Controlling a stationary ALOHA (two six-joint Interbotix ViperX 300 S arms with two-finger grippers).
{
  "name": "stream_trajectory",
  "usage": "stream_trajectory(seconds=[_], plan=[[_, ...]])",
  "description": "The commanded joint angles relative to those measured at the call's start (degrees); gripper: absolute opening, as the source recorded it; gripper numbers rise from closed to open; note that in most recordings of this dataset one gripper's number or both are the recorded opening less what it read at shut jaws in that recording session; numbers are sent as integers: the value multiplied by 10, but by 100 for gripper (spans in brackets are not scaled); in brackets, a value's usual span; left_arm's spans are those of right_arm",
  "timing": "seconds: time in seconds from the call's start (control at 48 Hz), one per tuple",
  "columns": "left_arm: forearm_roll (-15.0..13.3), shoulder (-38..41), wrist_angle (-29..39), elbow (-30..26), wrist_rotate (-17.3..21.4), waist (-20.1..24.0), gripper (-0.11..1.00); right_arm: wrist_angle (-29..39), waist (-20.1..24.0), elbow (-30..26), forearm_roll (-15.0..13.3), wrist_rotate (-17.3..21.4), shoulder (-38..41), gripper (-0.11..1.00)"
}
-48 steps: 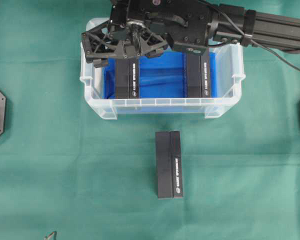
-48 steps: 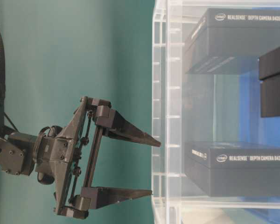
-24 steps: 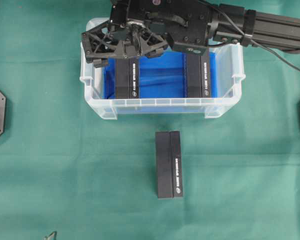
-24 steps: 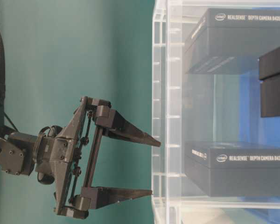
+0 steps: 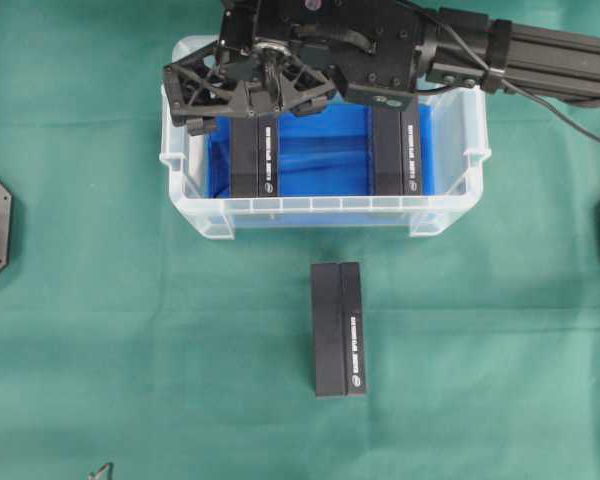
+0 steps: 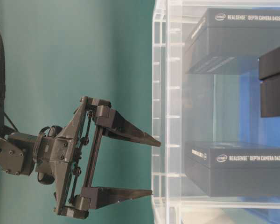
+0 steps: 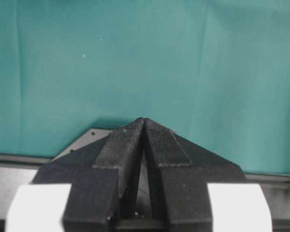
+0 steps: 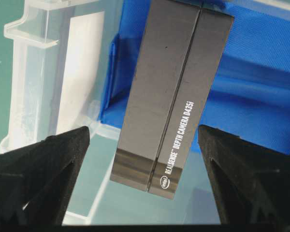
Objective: Take the box out of the case with the right arm.
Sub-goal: 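Lower the right gripper and close it on the left box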
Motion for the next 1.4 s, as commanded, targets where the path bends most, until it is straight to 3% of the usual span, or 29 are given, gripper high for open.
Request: stream_trajectory(seconds=[0.0, 0.542, 1.376], plan=[[1, 3, -2, -15, 1, 1, 0, -2, 1, -11, -1, -2, -14, 93], [1, 3, -2, -16, 1, 1, 0, -2, 0, -7, -1, -2, -14, 93], [2, 4, -2, -16, 0, 1, 0, -51, -4, 64, -1, -2, 1, 93]])
